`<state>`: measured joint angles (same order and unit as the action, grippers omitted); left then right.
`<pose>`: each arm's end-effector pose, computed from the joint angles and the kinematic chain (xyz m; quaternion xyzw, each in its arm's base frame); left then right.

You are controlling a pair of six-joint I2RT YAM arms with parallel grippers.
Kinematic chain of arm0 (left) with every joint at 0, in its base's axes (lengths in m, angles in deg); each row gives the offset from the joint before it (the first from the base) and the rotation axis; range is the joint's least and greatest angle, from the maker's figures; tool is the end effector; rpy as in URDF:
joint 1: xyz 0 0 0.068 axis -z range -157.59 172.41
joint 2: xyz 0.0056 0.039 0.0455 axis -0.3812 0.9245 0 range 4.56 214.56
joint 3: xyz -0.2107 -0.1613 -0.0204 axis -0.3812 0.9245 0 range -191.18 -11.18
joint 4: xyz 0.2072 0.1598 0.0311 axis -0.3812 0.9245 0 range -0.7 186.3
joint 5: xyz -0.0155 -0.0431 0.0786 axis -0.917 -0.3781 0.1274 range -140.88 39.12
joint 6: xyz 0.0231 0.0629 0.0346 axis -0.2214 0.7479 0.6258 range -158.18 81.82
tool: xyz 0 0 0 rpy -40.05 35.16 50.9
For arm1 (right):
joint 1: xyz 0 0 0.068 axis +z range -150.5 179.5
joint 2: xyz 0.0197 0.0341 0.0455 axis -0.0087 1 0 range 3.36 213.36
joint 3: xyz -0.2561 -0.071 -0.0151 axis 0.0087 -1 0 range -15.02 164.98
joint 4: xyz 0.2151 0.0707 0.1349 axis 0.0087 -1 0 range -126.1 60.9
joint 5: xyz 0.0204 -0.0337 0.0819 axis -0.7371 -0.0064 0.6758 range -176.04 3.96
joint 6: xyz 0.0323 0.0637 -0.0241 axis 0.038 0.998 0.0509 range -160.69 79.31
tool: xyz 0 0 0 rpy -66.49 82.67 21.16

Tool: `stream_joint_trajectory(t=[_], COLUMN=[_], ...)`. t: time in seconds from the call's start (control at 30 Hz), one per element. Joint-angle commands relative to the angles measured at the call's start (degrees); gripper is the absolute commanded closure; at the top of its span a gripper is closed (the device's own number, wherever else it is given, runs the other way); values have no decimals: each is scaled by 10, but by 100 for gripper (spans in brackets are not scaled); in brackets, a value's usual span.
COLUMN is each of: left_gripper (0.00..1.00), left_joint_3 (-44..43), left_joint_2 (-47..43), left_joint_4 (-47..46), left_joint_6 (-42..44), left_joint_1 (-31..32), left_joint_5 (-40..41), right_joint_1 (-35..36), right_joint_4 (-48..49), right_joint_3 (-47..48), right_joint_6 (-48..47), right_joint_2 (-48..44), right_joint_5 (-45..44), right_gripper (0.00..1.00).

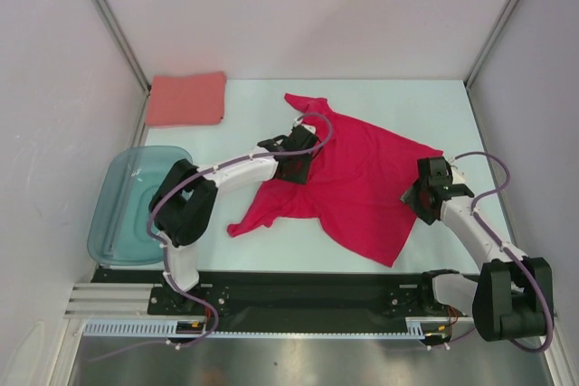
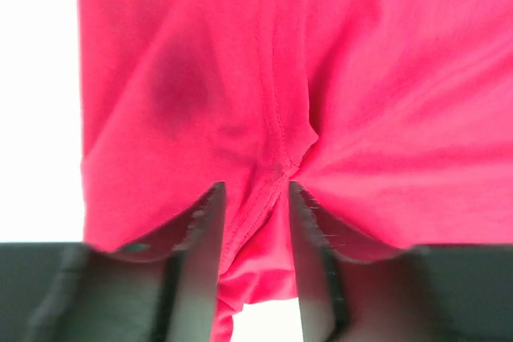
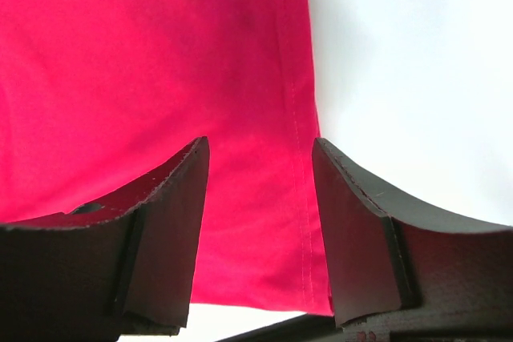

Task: Fold and stack the t-shirts
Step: Flatten the tshirt out

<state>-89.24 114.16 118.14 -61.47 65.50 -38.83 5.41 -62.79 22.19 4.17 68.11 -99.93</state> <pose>0.3126 -0.2743 0.1591 0.1389 0.9517 -0.0543 0.2683 0.2230 0.0078 0.1661 0.3489 0.8965 -0.0001 0.2731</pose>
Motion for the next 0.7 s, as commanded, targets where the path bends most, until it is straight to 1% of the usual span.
stream_joint_trajectory(t=[0.0,0.1,0.2,0.3,0.37,0.47,0.53,0.6,0.67], left_gripper=[56,48,43,44,45,47,46,46,45], left_joint_3=[-20,-35,-53,-79,-82,-57,-3,48,84], left_joint_2=[-36,-18,0,31,39,22,-21,-71,-113], left_joint_4=[1,1,0,4,8,-5,-42,-54,-69], left_joint_6=[3,-3,-10,-11,-25,-58,-80,-92,-103], left_joint_1=[-8,-10,-10,-12,-14,-13,-12,-8,-5], left_joint_5=[2,-17,-31,-32,-33,-37,-59,-63,-77], right_joint_1=[-11,-27,-43,-45,-45,-44,-35,-27,-20], right_joint_4=[31,40,42,46,56,64,73,74,70], right_joint_3=[-3,-5,-6,-6,-10,-14,-18,-19,-19], right_joint_6=[-10,-20,-26,-20,-17,-10,1,11,28], right_joint_2=[14,29,45,60,73,100,109,124,131], right_joint_5=[0,6,12,5,5,0,-8,-26,-51], right_gripper=[41,41,41,42,44,47,50,52,57])
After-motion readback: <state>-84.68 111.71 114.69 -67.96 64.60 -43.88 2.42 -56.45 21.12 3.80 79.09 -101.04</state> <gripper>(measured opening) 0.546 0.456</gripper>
